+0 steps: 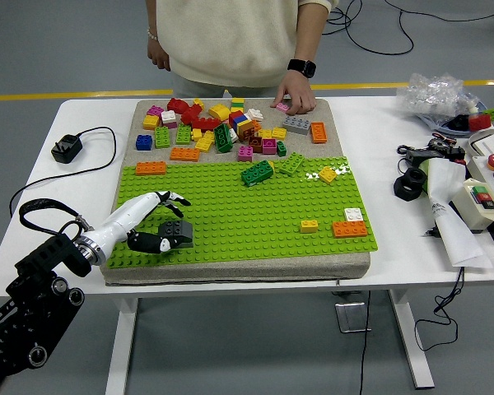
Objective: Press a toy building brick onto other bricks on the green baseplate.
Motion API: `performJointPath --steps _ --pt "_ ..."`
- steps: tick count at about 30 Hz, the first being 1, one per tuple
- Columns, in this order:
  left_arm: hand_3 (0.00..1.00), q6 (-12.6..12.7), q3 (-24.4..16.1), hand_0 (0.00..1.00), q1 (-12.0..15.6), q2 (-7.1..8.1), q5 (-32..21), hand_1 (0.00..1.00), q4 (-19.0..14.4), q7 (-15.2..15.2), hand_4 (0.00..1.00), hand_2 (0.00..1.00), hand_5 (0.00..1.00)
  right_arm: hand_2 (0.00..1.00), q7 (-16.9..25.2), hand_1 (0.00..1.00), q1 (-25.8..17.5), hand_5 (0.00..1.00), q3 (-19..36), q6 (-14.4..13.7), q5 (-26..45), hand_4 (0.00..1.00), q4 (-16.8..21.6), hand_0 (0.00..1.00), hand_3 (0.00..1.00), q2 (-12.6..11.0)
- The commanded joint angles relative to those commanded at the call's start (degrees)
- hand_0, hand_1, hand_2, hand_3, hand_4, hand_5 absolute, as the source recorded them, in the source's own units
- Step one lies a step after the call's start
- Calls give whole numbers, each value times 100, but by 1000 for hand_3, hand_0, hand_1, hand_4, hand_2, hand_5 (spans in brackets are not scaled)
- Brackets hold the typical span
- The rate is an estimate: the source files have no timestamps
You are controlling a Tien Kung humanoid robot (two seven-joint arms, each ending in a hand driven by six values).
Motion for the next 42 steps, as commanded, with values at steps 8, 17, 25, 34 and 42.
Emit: performJointPath --steps 8,17,25,34,42 --pt "745 -51 5 934 31 25 -13 760 -60 -17 802 648 2 754 1 709 -3 692 -7 -1 -3 998 0 786 763 1" --pt "756 -104 21 948 61 41 -113 765 -116 -84 812 658 2 753 3 707 -11 692 -10 -4 -10 998 0 787 762 6" --pt "771 -108 27 963 53 40 -186 773 -119 -135 834 683 8 752 -2 707 -20 693 -11 4 -17 998 0 787 762 5" --pt "843 -101 -111 998 103 72 -213 839 -380 -133 916 834 43 752 1 706 -21 692 -4 12 -18 998 0 787 761 5" --pt "783 -79 -241 998 270 183 -91 868 -923 -38 924 857 80 752 9 702 -24 693 12 16 -16 998 0 788 762 0"
